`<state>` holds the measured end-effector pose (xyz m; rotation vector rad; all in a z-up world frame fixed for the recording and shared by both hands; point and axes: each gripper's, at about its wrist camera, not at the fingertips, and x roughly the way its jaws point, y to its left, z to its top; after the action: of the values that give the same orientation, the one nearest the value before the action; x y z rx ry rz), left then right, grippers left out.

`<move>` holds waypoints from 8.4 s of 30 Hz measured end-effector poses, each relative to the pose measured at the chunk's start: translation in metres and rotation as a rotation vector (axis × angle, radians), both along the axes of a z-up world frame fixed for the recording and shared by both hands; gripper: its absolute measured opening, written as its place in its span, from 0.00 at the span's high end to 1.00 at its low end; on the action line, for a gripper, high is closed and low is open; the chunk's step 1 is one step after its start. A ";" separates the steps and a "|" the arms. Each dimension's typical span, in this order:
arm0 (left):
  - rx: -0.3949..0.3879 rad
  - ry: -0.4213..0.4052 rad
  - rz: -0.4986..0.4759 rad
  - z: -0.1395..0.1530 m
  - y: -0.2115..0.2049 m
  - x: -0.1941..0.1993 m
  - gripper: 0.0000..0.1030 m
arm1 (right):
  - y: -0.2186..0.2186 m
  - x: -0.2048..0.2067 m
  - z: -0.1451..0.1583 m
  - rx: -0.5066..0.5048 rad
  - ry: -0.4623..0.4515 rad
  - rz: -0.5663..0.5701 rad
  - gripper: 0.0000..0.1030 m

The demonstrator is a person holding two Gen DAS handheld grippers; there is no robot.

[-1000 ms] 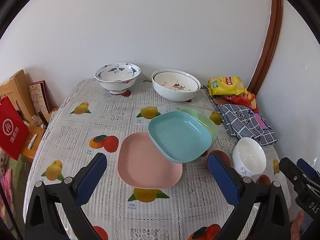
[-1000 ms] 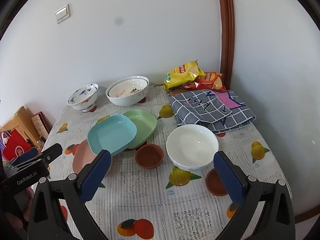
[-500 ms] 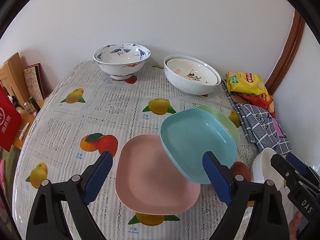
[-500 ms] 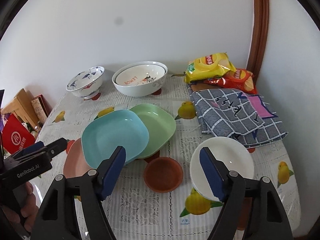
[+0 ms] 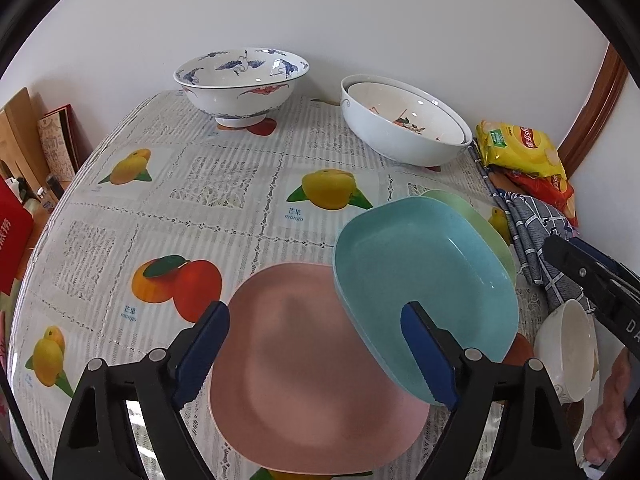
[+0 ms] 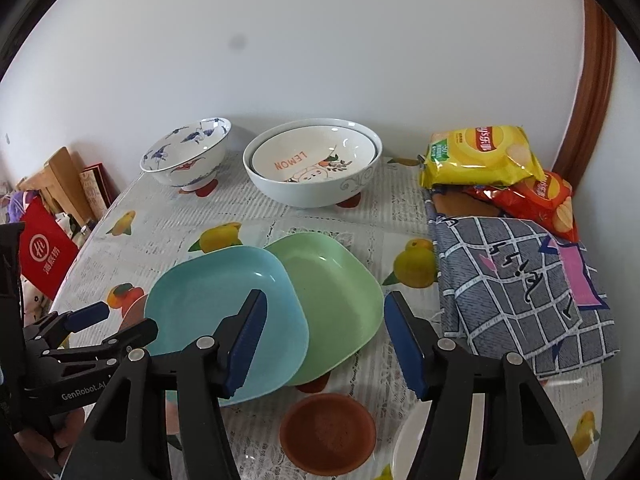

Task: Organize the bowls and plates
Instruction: 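Move both grippers forward to the rim of the teal plate, then close both grippers on the teal plate rim and lift it, then lower the held teal plate onto the pink plate with both grippers, then open both grippers and release the teal plate, then move both grippers to the rim of the light green plate, then close both grippers on the light green plate rim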

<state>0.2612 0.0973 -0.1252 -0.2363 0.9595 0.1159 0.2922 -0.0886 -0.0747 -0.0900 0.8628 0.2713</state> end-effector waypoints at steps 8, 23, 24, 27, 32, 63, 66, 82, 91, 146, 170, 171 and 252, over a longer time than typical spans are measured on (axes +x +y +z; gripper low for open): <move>-0.006 0.005 0.016 -0.008 -0.001 0.009 0.18 | 0.018 0.024 -0.036 -0.083 0.049 0.077 0.49; -0.039 0.033 -0.014 -0.021 -0.007 0.024 0.57 | 0.031 0.040 -0.072 -0.019 0.155 0.091 0.85; -0.048 0.034 -0.018 -0.023 -0.007 0.024 0.64 | 0.030 0.039 -0.071 -0.005 0.154 0.084 0.87; -0.073 0.024 -0.031 -0.022 -0.008 0.022 0.79 | 0.030 0.035 -0.068 0.025 0.155 0.073 0.90; -0.048 0.013 -0.026 -0.016 -0.006 0.015 0.86 | 0.030 0.023 -0.059 0.038 0.138 0.047 0.92; -0.062 -0.040 -0.109 0.032 0.003 -0.087 0.87 | 0.021 -0.114 -0.005 0.142 0.114 -0.064 0.93; -0.066 -0.029 -0.107 0.027 0.008 -0.094 0.87 | 0.024 -0.123 -0.009 0.146 0.125 -0.064 0.93; -0.068 0.030 -0.068 0.003 0.027 -0.088 0.87 | 0.047 -0.122 -0.034 0.119 0.178 -0.031 0.93; -0.071 0.047 -0.050 -0.005 0.042 -0.066 0.87 | 0.061 -0.101 -0.046 0.122 0.203 -0.014 0.93; -0.056 0.005 -0.217 -0.011 0.070 -0.036 0.54 | 0.087 -0.085 -0.056 0.111 0.150 -0.119 0.56; 0.016 -0.158 -0.251 0.064 0.018 -0.085 0.50 | 0.002 -0.158 0.016 0.061 -0.051 -0.373 0.47; 0.010 -0.165 -0.255 0.067 0.015 -0.085 0.50 | -0.004 -0.157 0.018 0.087 -0.033 -0.372 0.46; 0.010 0.112 -0.277 -0.047 -0.060 0.131 0.81 | -0.024 0.062 -0.093 -0.060 0.210 -0.321 0.89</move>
<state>0.3925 0.0375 -0.1720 -0.0860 1.0936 -0.1216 0.3542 -0.1126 -0.1678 0.0222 1.0784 -0.0475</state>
